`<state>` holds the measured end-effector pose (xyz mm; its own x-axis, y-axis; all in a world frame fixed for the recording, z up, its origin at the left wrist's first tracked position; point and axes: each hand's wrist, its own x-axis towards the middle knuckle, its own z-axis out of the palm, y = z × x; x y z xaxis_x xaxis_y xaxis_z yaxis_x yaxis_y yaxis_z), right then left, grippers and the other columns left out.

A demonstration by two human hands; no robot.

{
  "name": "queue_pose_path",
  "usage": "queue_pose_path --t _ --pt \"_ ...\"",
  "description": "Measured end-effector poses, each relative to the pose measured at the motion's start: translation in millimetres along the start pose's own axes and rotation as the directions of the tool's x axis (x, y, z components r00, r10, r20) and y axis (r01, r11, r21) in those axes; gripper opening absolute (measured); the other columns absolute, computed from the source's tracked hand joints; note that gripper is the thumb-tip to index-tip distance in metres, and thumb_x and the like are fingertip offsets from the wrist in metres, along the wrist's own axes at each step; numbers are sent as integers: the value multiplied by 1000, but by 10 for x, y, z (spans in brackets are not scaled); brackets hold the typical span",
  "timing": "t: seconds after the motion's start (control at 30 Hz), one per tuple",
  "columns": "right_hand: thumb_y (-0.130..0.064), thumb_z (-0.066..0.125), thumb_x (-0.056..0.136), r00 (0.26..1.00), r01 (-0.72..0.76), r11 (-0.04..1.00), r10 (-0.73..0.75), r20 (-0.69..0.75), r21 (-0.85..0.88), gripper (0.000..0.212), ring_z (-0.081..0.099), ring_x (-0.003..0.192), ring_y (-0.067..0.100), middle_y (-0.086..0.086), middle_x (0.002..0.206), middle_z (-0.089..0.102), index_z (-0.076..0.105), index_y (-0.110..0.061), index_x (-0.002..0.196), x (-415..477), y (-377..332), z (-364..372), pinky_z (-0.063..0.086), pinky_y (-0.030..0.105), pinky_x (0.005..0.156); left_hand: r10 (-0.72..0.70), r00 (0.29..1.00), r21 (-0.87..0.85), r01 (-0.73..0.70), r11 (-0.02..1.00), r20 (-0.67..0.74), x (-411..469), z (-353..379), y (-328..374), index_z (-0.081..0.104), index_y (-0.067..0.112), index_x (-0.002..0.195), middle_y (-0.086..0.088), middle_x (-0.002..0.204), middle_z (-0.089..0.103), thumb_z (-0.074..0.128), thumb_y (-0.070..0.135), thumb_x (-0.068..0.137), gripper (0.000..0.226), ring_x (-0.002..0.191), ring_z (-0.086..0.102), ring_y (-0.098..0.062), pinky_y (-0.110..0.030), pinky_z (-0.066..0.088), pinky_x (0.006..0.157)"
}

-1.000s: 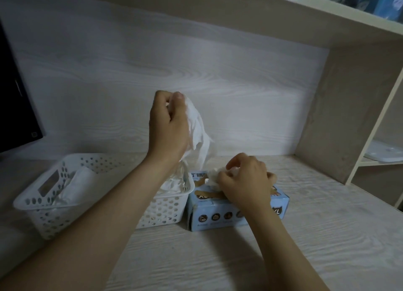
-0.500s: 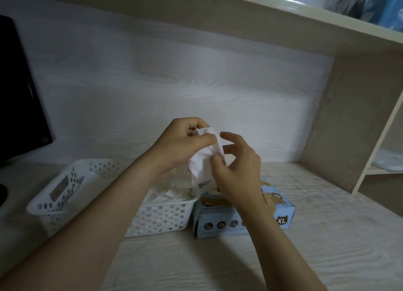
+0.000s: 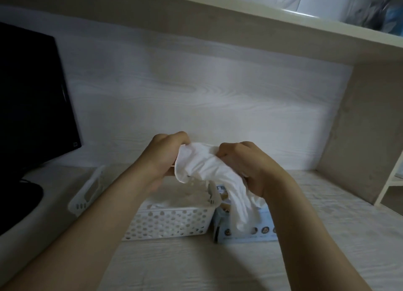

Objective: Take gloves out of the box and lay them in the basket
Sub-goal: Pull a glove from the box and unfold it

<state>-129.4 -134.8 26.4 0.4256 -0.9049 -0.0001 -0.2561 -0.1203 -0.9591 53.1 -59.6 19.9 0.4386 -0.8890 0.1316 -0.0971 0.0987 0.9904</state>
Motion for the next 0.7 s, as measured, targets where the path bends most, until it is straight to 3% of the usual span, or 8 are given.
queue_pose_path --t 0.07,0.13,0.2,0.3,0.37,0.43,0.5,0.7 --pt "-24 69 76 999 34 985 -36 -9 -172 27 47 65 27 13 72 54 66 3 81 35 34 11 37 41 62 -71 998 -44 71 997 1 -31 -94 -51 66 2 75 -11 60 63 61 13 91 20 51 63 -24 -31 53 51" --pt "-23 68 80 992 94 942 -118 -53 -323 36 49 62 24 17 70 59 67 11 92 111 75 99 41 36 59 -95 995 -1 95 995 -22 -31 -195 -130 64 0 73 -13 60 62 57 6 94 24 49 62 -23 -31 54 49" --pt "-23 64 86 974 149 868 -212 -82 -473 31 58 61 28 24 79 72 73 4 98 206 108 241 46 31 57 -85 994 111 92 990 -67 -5 -309 -228 64 -3 76 -16 65 64 51 5 98 27 54 63 -27 -34 57 50" --pt "-24 63 93 948 212 722 -316 -41 -658 22 71 89 29 12 96 78 81 -14 99 360 167 502 61 34 75 3 997 381 25 924 -75 5 -503 -368 56 4 78 -16 70 55 50 16 107 32 54 59 -28 -33 56 48" --pt "-27 62 98 938 226 654 -347 -21 -722 22 70 99 33 10 106 75 79 -18 106 457 220 626 61 44 86 81 992 552 -17 833 -92 -12 -585 -421 59 0 81 -19 72 58 54 26 108 37 57 64 -29 -37 59 48" --pt "-29 60 102 928 236 582 -372 4 -778 21 68 98 36 11 107 72 77 -17 108 529 244 733 61 47 84 164 978 691 -31 723 -128 -1 -680 -466 64 -1 95 -18 91 69 58 33 106 36 71 69 -32 -45 63 64" --pt "-34 59 104 922 258 514 -385 49 -818 24 67 99 37 11 108 71 74 -16 110 587 244 795 59 46 83 213 966 785 -16 620 -148 20 -789 -511 61 13 101 -9 100 67 57 39 106 27 85 66 -29 -45 59 81" --pt "-49 67 100 911 339 415 -368 185 -844 35 66 102 36 12 112 70 71 -18 116 688 160 953 50 38 76 196 970 889 36 457 -140 60 -1014 -602 47 20 98 -5 102 58 53 23 108 11 86 57 -26 -37 46 72"
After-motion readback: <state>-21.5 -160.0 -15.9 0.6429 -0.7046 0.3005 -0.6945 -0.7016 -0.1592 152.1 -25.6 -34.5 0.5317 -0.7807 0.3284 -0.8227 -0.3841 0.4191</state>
